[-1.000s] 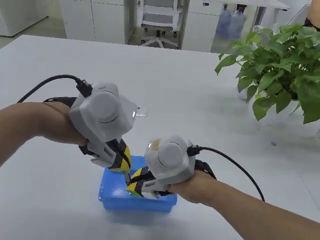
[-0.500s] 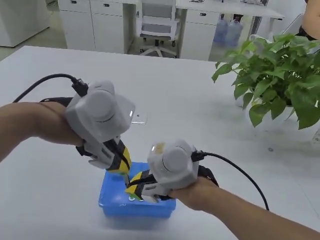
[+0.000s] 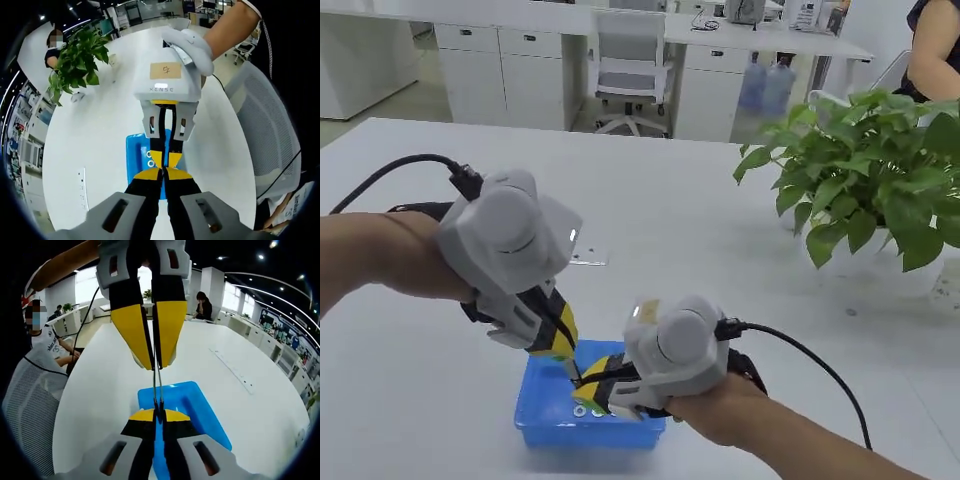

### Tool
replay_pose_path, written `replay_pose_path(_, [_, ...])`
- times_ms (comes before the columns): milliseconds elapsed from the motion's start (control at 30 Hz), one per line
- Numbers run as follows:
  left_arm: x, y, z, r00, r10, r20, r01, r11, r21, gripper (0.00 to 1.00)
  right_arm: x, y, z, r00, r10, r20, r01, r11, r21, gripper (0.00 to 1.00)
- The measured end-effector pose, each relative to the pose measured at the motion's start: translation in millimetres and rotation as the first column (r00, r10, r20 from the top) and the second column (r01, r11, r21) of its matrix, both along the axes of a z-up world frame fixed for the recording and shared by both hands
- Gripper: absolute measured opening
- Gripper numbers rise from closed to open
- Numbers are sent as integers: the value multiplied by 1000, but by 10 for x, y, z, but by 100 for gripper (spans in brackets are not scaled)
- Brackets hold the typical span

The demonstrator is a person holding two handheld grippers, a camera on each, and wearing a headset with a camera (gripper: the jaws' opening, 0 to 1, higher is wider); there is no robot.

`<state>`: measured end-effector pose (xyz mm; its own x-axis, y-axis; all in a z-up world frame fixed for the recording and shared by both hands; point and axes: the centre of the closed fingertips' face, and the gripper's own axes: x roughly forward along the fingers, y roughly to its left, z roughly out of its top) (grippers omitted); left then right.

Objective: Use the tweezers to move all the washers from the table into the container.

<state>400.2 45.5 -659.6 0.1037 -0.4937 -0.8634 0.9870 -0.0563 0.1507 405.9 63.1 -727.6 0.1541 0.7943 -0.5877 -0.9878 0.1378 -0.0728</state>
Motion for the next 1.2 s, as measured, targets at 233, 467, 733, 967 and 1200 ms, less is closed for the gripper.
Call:
replay_pose_path(233, [-99, -7, -25, 1000, -24, 8, 24, 1000, 9, 6, -90, -105, 13, 1000, 9, 16, -9, 1000, -21, 4])
replay_pose_path(467, [-193, 5, -73, 1000, -17, 4, 17, 1000, 13, 6, -170, -195, 11, 999, 30, 33, -28, 998, -60, 3])
replay_pose_path(733, [-272, 47, -150, 1000, -17, 11, 16, 1000, 27, 6, -246, -256, 11, 997, 57, 57, -51, 994, -97, 2])
replay_pose_path(967, [-310, 116, -257, 1000, -16, 3, 16, 999, 40, 4, -328, -306, -20, 993, 96, 67, -85, 986, -146, 2])
replay_pose_path(1200, [-379, 123, -368, 1000, -14, -8, 14, 999, 44, 4, -401, -340, -77, 991, 120, 64, -107, 978, -181, 2])
